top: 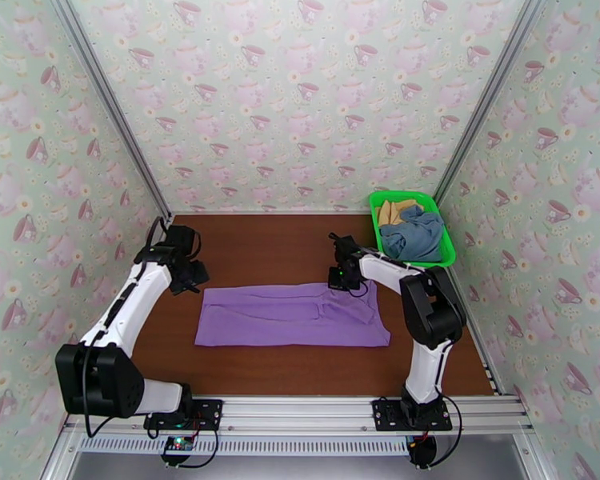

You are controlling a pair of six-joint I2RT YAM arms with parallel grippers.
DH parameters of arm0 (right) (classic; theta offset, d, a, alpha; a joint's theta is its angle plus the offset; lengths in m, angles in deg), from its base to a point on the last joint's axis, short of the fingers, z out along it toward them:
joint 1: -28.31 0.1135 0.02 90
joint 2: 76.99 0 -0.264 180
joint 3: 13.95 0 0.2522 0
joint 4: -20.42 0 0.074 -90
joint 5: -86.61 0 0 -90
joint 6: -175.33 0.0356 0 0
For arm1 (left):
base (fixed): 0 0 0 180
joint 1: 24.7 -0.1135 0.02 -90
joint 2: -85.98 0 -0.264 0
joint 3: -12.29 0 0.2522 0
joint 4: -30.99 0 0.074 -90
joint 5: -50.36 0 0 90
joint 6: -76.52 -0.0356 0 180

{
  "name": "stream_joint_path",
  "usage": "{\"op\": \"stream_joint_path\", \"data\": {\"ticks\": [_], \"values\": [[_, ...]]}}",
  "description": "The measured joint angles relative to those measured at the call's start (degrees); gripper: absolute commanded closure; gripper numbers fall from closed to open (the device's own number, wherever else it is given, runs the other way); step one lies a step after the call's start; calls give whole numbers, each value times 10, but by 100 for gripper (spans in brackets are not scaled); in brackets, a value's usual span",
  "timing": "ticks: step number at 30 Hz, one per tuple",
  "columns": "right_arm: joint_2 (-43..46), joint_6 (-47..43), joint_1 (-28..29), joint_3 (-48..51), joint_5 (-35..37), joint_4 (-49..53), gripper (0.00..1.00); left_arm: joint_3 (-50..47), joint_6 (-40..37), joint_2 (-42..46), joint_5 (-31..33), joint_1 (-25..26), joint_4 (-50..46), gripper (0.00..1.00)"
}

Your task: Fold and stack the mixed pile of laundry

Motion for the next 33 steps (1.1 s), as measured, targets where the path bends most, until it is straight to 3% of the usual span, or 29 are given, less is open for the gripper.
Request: {"op": "stream_joint_path", "data": {"ticks": [6, 12, 16, 20, 24, 29, 33], "values": [[68, 5, 21, 32, 15, 10, 100, 0, 0, 12, 0, 2, -5, 43], [211, 30, 78, 119, 45, 18, 100, 0, 0, 49, 0, 3, -8, 42], [307, 71, 133, 215, 57, 17, 72, -1, 0, 70, -2, 4, -8, 41], [379, 128, 188, 316, 60, 17, 65, -7, 0, 81, -2, 4, -8, 40], [447, 174, 202, 363, 64, 35, 60, -11, 0, 82, -2, 4, -8, 40], [490, 180, 195, 324, 108, 73, 65, -11, 0, 82, -2, 4, -8, 40], [436, 148, 139, 247, 117, 73, 77, -11, 0, 81, -2, 4, -8, 40]]}}
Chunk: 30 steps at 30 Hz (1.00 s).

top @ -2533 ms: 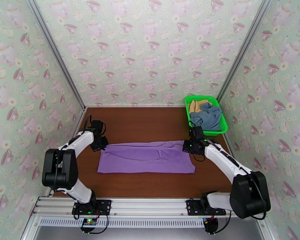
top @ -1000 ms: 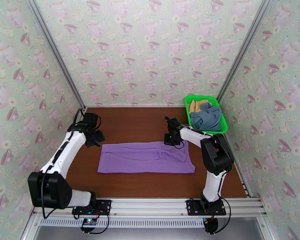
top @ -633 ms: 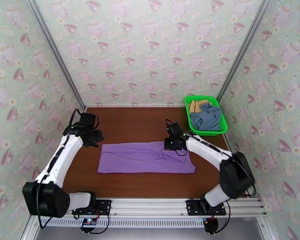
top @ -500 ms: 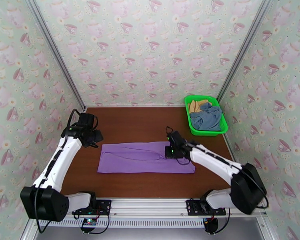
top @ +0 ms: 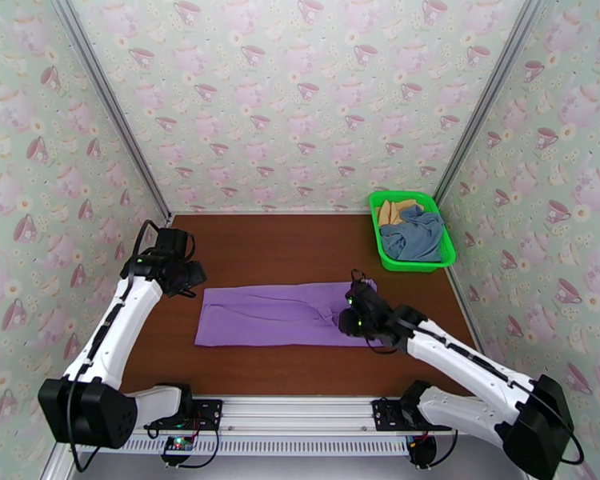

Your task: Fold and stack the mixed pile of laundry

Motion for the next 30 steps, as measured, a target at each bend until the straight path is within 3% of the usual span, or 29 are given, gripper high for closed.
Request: {"op": "stream_joint_path", "data": {"ticks": [6, 13, 19, 27, 30], "values": [[-178, -64, -60, -93, -2, -36, 100, 0, 0, -20, 0, 0, 1, 41], [-301, -99, -76, -116, -4, -62, 100, 0, -1, -38, 0, 0, 2, 41], [-270, -91, -68, -57, -16, -80, 100, 0, -3, -46, 0, 0, 5, 41], [-144, -3, 39, 60, -10, -72, 100, 0, -5, -47, 0, 0, 12, 42], [-115, 30, 47, 90, -2, -69, 100, 0, -5, -51, -1, 0, 17, 42]]}}
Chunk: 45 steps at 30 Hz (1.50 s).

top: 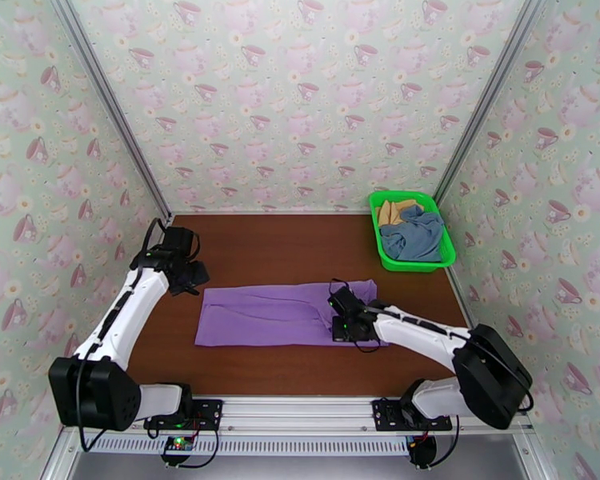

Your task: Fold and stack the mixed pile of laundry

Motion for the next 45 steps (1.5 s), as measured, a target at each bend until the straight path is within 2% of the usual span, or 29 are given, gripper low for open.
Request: {"op": "stream_joint_path", "data": {"ticks": [6, 12, 16, 23, 28, 31, 35, 42, 43, 45], "values": [[17, 2, -20, -37, 38, 49, 100, 0, -2, -7, -2, 0, 4, 42], [-12, -56, -113, -141, 40, 58, 100, 0, -2, -5, -2, 0, 2, 42], [-89, -89, -160, -178, 35, 40, 100, 0, -2, 0, -2, 0, -6, 42], [-239, -111, -179, -221, 21, 34, 100, 17, -2, 16, -2, 0, -30, 42], [-311, -125, -188, -316, 7, 40, 100, 17, -2, 38, -9, 1, -47, 27], [-375, -143, -196, -409, -5, 62, 100, 2, 1, 60, -19, 2, -47, 24], [-489, -169, -212, -591, -25, 110, 100, -35, 7, 83, -39, 7, -47, 24], [-763, -195, -263, -1070, -72, 233, 100, -81, 21, 82, -59, 26, -40, 24], [-793, -193, -271, -1122, -85, 239, 100, -86, 23, 77, -61, 28, -37, 24], [-814, -181, -288, -1153, -120, 233, 100, -92, 28, 63, -65, 31, -27, 26]]}}
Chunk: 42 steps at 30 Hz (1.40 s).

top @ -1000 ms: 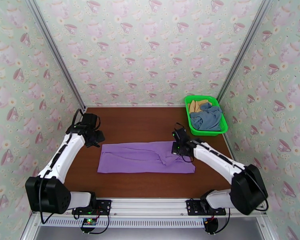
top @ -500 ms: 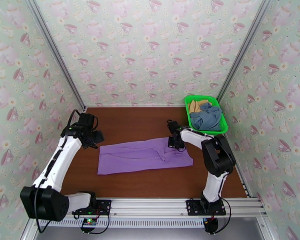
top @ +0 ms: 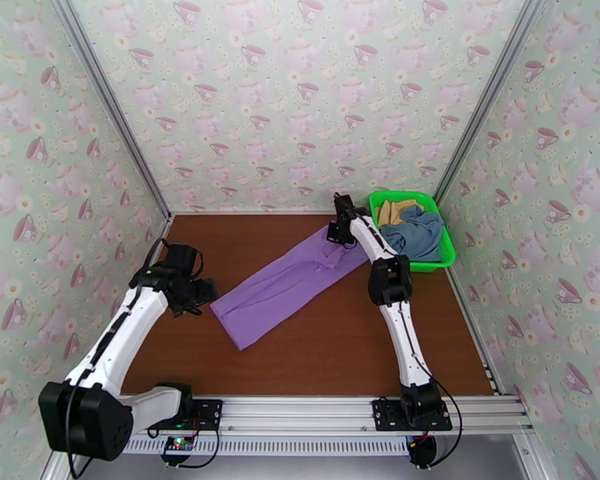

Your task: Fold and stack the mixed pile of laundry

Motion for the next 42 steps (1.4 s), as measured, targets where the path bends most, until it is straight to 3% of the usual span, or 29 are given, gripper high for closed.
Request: {"op": "stream_joint_path", "data": {"ticks": [3, 8, 13, 18, 23, 28, 33, 42], "values": [[15, 17, -23, 42, -59, -37, 100, -6, 5, -34, -4, 4, 17, 28], [117, -1, -34, 226, -89, -104, 95, -12, 12, -92, -4, 11, 53, 33], [301, -54, -6, 436, -80, -138, 62, -12, 17, -137, -10, 14, 92, 35], [541, -97, 68, 599, -56, -178, 46, -12, 17, -184, -24, 14, 129, 35], [671, -104, 194, 719, -36, -207, 42, -12, 17, -240, -35, 14, 157, 37], [656, -92, 336, 791, -4, -212, 31, 0, 17, -297, -38, 14, 169, 43], [590, -87, 458, 788, 30, -220, 25, 29, 14, -322, -36, 13, 150, 61], [403, -87, 548, 638, 61, -200, 27, 39, 8, -331, -54, 14, 165, 82]]}}
